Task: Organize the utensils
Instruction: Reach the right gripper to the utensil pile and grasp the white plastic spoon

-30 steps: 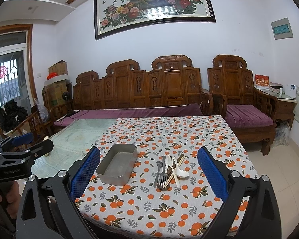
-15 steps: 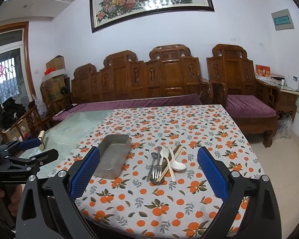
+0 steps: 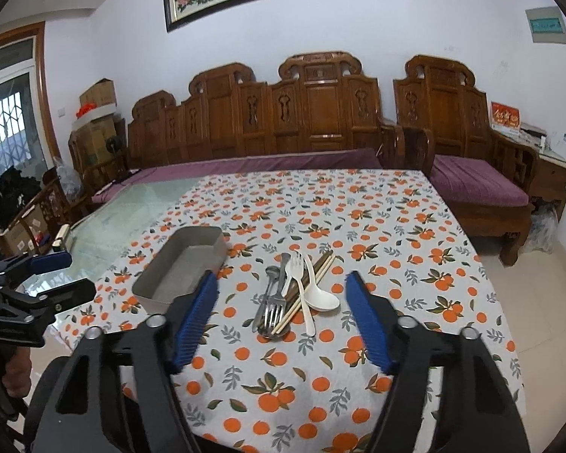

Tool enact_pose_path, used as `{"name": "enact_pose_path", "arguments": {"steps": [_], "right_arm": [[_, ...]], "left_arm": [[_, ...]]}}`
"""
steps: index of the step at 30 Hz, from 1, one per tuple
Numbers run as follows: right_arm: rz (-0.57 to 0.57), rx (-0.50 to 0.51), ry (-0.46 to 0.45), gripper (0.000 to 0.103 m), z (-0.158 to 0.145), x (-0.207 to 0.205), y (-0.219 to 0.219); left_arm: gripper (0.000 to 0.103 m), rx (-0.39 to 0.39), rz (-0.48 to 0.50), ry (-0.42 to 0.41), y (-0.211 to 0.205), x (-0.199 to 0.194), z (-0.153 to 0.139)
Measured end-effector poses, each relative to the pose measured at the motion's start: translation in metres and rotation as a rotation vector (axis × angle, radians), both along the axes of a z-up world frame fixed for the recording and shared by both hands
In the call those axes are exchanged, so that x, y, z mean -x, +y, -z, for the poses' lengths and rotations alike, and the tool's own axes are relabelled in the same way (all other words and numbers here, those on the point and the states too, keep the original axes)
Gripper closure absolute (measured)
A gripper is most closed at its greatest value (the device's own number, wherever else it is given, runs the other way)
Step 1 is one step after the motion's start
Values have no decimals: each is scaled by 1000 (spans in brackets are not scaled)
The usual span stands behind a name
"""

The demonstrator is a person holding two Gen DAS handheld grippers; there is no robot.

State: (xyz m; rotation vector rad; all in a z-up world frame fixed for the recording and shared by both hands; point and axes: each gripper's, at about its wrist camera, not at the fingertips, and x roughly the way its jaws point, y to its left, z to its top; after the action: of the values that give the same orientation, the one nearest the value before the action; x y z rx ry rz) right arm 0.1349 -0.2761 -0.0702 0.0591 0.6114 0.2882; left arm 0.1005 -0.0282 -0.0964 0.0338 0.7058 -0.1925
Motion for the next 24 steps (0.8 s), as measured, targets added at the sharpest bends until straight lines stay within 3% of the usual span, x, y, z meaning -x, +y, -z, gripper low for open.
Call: {"name": "enact_pose_path", "arguments": {"steps": [8, 17, 23, 24], "right_arm": [[-33, -6, 104, 54, 48, -62, -7], [-91, -14, 203, 62, 97, -134, -4], [-196, -6, 265, 69, 129, -160, 18], [-214, 4, 281, 75, 135, -162, 23]], "left_arm": [[8, -16, 37, 38, -18, -39, 25], [15, -47, 61, 99, -33, -77, 53], [16, -49, 53, 116, -35, -90, 63], [16, -53, 51, 121, -36, -93, 66]]}}
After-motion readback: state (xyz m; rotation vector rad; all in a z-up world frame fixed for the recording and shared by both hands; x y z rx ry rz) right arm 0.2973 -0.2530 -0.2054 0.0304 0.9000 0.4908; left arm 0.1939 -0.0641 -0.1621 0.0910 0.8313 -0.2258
